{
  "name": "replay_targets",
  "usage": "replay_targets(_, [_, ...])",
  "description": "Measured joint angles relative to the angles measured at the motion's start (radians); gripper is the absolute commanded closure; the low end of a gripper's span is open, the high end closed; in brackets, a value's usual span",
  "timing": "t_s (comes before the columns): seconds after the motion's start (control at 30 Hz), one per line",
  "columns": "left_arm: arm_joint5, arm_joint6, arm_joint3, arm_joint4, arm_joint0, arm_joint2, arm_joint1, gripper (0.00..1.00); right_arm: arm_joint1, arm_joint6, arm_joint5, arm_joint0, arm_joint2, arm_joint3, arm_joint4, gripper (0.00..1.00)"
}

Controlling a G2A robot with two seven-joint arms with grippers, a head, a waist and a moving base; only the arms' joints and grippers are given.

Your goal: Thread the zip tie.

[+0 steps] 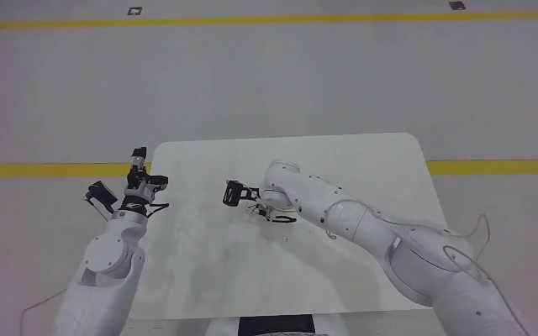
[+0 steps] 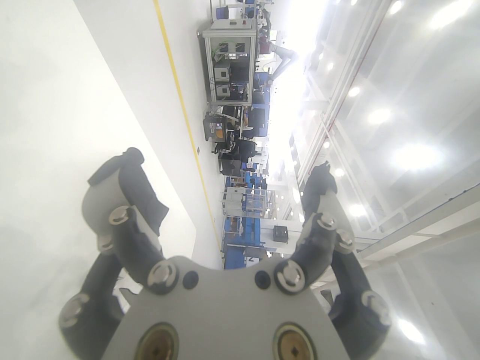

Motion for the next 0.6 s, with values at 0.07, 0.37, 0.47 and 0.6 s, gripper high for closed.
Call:
replay_targets(0.07, [0.0,0.0,0.0,0.0,0.0,0.0,0.0,0.0,-0.009,-0.009,0.0,-0.002,0.0,0.019,-0.007,0.86])
replay_targets(0.37, [0.0,0.0,0.0,0.0,0.0,0.0,0.0,0.0,-0.059,-0.03,0.0,-0.011,0.0,0.115,-0.04,0.84])
replay_targets(0.47, [0.0,0.0,0.0,0.0,0.0,0.0,0.0,0.0,-0.076,-0.042,0.0,-0.011,0.0,0.147,-0.048,0.84])
replay_targets(0.6, [0.0,0.0,0.0,0.0,0.0,0.0,0.0,0.0,-0.099,-0.061,0.0,-0.011,0.0,0.193,-0.055,0.81])
